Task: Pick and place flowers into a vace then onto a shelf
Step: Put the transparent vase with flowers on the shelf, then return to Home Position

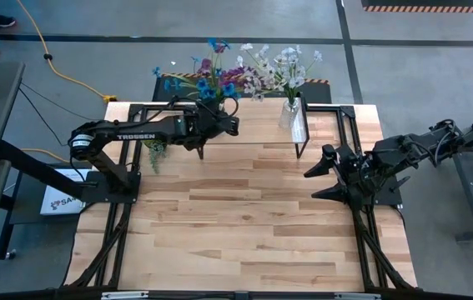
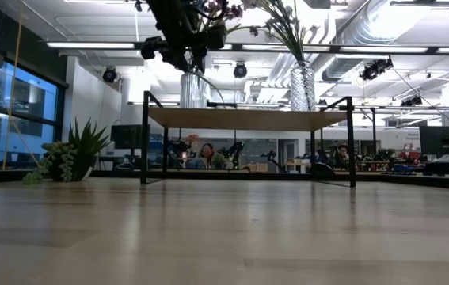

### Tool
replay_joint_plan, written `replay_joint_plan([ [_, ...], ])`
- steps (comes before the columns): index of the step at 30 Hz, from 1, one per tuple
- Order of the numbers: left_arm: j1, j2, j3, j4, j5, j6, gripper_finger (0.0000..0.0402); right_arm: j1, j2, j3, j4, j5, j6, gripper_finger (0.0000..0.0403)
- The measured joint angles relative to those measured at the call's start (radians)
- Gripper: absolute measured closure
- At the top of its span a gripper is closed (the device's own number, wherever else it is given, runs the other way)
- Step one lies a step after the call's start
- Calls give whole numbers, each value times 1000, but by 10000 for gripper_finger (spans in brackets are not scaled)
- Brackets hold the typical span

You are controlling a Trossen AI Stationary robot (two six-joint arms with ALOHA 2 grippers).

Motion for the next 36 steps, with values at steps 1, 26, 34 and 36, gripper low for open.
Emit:
replay_joint_plan([
  [1,-1,0,0,-2,-6,-4,213,0,0,0,0,0,0,86],
  [26,-39,1,-2,-55,-55,-41,102,0,0,0,-1,-4,-14,86],
  [34,-51,1,-2,-57,-84,-38,77,0,0,0,-1,-4,-15,86],
  [36,-52,1,-2,-58,-84,-34,71,0,0,0,-1,-3,-14,86],
])
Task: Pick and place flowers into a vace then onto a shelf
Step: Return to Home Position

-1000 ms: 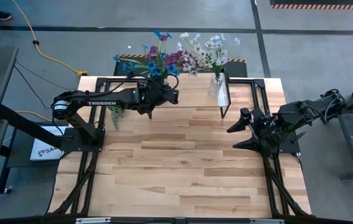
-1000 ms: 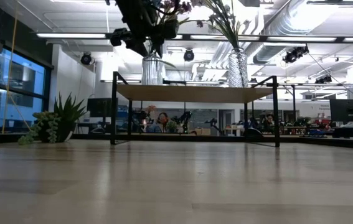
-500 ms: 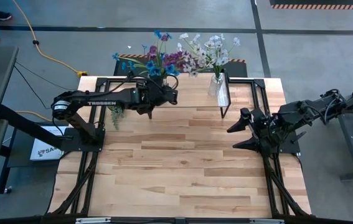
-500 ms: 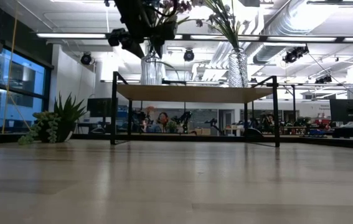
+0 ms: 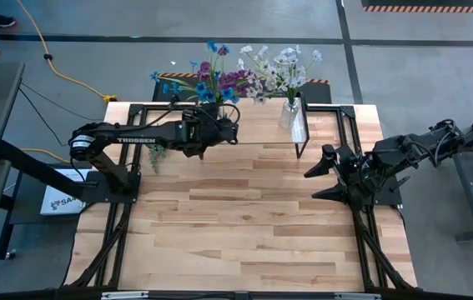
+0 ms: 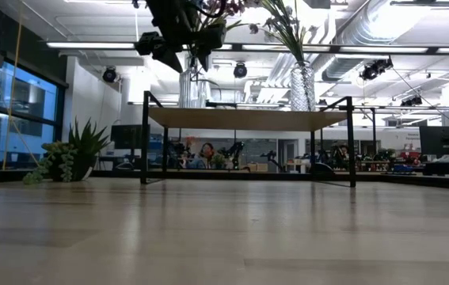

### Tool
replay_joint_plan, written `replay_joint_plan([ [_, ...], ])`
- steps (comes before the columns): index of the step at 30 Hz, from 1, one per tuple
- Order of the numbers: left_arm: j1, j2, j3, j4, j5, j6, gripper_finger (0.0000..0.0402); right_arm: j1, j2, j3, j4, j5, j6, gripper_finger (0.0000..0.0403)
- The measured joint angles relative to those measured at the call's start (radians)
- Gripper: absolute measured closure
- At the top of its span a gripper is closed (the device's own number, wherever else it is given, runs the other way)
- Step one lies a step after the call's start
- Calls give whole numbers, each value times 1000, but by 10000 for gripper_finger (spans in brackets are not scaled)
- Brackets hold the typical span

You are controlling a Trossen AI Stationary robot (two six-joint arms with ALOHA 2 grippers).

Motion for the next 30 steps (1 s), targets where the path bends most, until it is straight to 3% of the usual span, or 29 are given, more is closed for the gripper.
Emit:
replay_joint_plan([
  [10,-2,-2,0,-20,-5,24,53,0,0,0,0,0,2,86],
  [30,-9,-15,2,-22,-18,80,55,0,0,0,0,0,0,86],
])
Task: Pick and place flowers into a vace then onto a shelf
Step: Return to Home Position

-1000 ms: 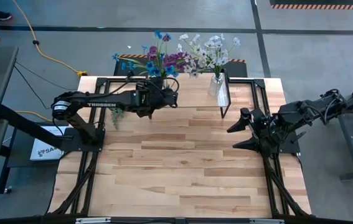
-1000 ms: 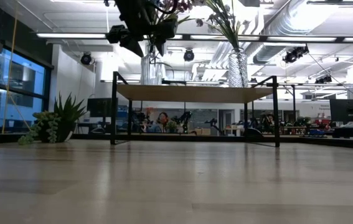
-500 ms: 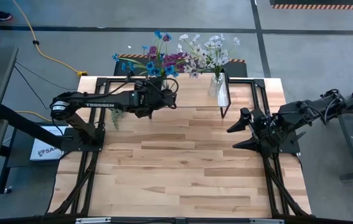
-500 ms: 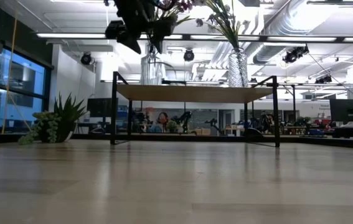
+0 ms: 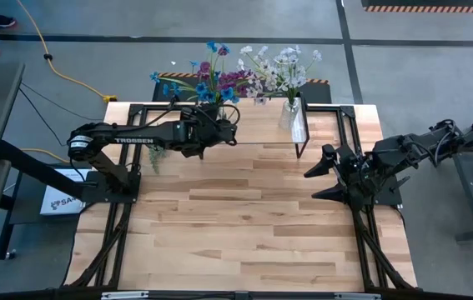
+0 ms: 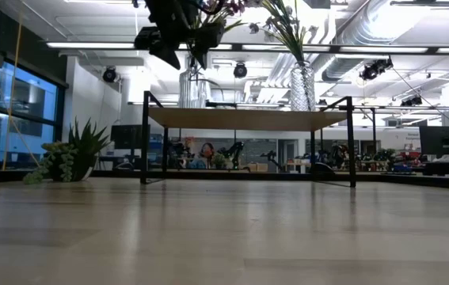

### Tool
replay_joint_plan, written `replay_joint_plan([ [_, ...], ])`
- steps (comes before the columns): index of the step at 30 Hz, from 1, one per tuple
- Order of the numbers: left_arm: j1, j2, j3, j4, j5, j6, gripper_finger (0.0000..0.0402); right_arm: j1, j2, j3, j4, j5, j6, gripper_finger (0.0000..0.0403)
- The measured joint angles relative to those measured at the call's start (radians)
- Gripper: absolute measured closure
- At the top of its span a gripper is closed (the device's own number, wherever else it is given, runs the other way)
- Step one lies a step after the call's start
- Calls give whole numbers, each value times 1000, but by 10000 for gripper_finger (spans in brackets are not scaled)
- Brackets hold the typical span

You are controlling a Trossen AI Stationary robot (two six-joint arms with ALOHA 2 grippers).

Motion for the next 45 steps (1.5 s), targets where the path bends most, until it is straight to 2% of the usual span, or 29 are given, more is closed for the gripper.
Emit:
replay_joint_plan([
  [17,0,0,0,70,4,45,28,0,0,0,0,0,0,86],
  [25,-16,0,6,65,-3,46,3,0,0,0,0,0,1,86],
  [33,-52,0,46,58,-58,104,3,0,0,0,0,0,2,86],
  [45,-140,0,54,23,-74,105,4,0,0,0,0,0,0,86],
])
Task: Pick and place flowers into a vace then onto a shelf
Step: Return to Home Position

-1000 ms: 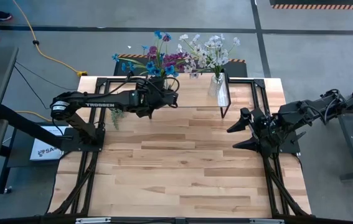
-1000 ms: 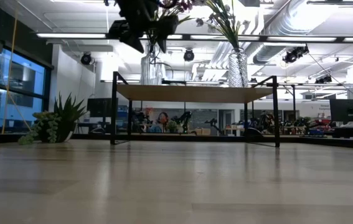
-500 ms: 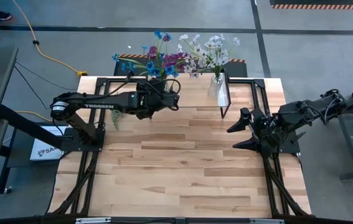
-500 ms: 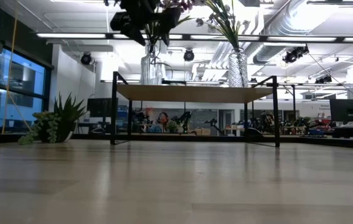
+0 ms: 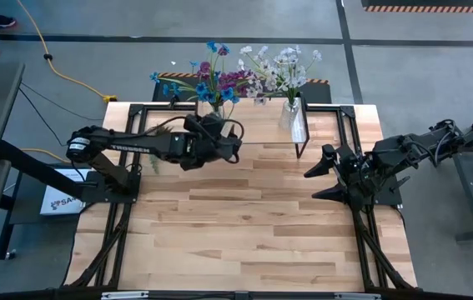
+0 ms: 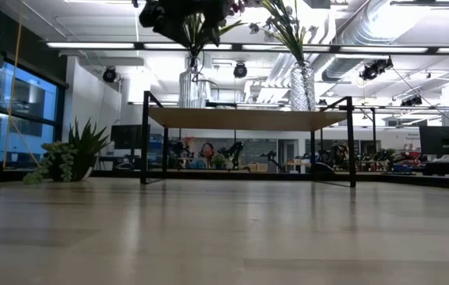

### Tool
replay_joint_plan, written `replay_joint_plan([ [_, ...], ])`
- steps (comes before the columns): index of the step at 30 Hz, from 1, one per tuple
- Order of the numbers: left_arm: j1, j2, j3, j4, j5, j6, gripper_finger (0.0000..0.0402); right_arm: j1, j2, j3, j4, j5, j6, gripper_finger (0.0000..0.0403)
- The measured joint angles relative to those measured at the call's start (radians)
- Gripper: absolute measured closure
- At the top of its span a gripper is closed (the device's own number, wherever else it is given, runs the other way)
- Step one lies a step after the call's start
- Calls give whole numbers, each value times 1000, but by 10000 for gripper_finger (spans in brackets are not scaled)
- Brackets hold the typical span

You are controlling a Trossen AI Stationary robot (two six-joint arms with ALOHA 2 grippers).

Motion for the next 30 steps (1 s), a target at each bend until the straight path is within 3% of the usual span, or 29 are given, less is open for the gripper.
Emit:
replay_joint_plan([
  [11,-133,-43,0,-24,-13,0,5,0,0,0,0,0,1,86],
  [19,-302,-116,0,-16,-5,-1,5,0,0,0,5,0,-1,86],
  [30,-510,-126,0,-17,-1,1,5,0,0,0,22,0,-1,86],
])
